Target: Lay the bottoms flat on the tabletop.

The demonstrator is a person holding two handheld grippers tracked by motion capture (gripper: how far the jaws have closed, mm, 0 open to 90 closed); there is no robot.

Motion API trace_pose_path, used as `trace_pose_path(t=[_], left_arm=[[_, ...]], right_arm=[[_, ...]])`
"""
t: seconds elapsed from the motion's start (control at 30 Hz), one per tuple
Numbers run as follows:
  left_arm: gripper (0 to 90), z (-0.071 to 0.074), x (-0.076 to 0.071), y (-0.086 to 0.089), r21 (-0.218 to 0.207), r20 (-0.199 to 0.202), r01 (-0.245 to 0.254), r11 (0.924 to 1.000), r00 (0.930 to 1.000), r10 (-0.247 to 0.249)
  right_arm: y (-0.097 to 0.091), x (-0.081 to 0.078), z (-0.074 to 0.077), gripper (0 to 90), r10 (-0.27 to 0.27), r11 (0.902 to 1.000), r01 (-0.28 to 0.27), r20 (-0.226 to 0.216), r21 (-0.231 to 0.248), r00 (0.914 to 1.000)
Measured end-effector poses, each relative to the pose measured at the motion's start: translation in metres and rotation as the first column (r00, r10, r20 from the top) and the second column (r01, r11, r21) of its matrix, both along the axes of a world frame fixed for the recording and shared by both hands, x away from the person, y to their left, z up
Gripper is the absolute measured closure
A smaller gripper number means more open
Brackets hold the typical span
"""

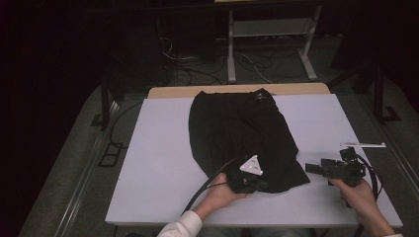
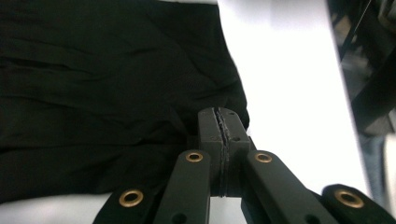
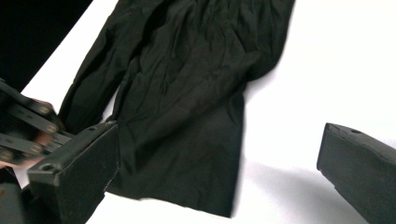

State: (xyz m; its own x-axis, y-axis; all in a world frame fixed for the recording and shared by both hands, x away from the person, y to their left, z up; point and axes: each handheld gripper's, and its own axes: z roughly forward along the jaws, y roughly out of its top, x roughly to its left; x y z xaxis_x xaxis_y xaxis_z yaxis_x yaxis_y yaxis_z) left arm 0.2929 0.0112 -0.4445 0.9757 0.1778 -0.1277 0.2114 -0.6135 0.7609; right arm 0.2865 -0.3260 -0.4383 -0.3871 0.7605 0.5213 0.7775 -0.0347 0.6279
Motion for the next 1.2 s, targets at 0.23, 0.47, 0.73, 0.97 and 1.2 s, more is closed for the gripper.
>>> trace_pose_path(t=[0.23, 0.47, 0.73, 0.97, 1.2], left_arm=[[89.7, 0.003, -0.002, 0.019, -0.004, -0.015, -0.034, 0.9994, 0.9993, 0.034], [89.7, 0.001, -0.001, 0.025, 0.018, -0.027, -0.044, 0.9989, 0.9987, 0.044], [89.7, -0.003, 0.001, 0.031, 0.043, -0.031, -0.061, 0.9972, 0.9976, 0.062], [89.6, -0.004, 0.002, 0.033, 0.05, -0.039, -0.064, 0.9967, 0.997, 0.066], [89.6, -0.007, 0.001, 0.031, 0.059, -0.043, -0.059, 0.9965, 0.9972, 0.062]], right_arm=[[0.007, 0.001, -0.004, 1.1, 0.041, 0.9983, -0.043, -0.055, -0.038, 0.9977], [0.014, 0.001, -0.008, 16.7, 0.078, 0.996, -0.082, -0.091, -0.035, 0.9928], [0.021, 0.0, -0.013, 41.7, 0.116, 0.9905, -0.125, -0.144, -0.057, 0.9827], [0.029, -0.003, -0.015, 56.3, 0.154, 0.9842, -0.166, -0.161, -0.062, 0.9749], [0.035, -0.005, -0.018, 76.5, 0.159, 0.9822, -0.174, -0.18, -0.071, 0.9708]])
